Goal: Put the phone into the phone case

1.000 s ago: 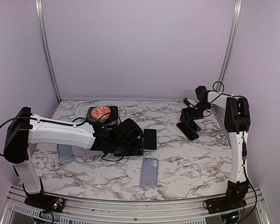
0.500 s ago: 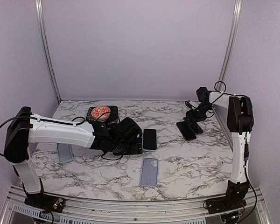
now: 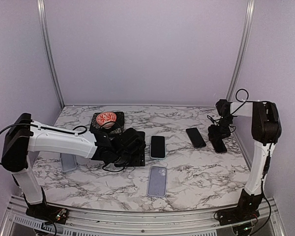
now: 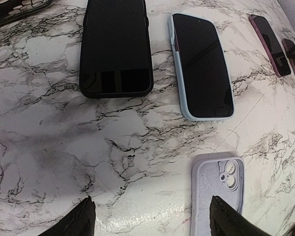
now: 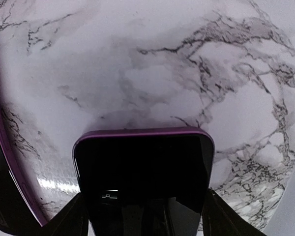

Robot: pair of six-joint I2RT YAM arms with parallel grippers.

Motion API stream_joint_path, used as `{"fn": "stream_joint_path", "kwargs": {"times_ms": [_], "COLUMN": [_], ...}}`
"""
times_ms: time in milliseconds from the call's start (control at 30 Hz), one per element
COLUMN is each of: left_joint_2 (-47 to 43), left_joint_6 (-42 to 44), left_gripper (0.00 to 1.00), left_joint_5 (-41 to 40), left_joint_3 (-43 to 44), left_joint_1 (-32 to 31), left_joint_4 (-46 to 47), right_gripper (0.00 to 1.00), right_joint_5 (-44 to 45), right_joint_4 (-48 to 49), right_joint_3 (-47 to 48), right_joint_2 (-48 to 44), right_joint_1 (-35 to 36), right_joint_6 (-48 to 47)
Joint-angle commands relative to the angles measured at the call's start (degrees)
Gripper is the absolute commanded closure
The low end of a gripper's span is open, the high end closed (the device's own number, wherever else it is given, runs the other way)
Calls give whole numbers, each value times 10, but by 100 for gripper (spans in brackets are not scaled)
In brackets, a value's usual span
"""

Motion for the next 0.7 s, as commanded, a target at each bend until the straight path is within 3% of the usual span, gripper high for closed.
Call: {"fn": "stream_joint_path", "kwargs": {"times_ms": [0, 167, 300, 533, 667], "left_joint_2": [-31, -30, -29, -24, -12], "left_joint_6": [8, 25, 31, 43, 94], "left_gripper": [20, 20, 20, 26, 33], "left_joint_5": [-4, 0, -2, -18, -46], "left_joint_3": [-4, 5, 7, 7, 24], "left_joint_1": [3, 4, 4, 3, -13], "left_joint_4": [4, -1, -6, -30, -63], "right_gripper": [31, 7, 5, 26, 40], "right_joint_5": [27, 7, 16, -11, -12], "right_joint_4": [-32, -55, -78, -88, -86], "right_joint_3": [-46, -58, -52, -47, -50], "right_joint_2": [-18, -30, -26, -8, -11], "right_joint_1": [-5, -5, -5, -32, -32], "right_joint_6": [28, 22, 15, -1, -1]}}
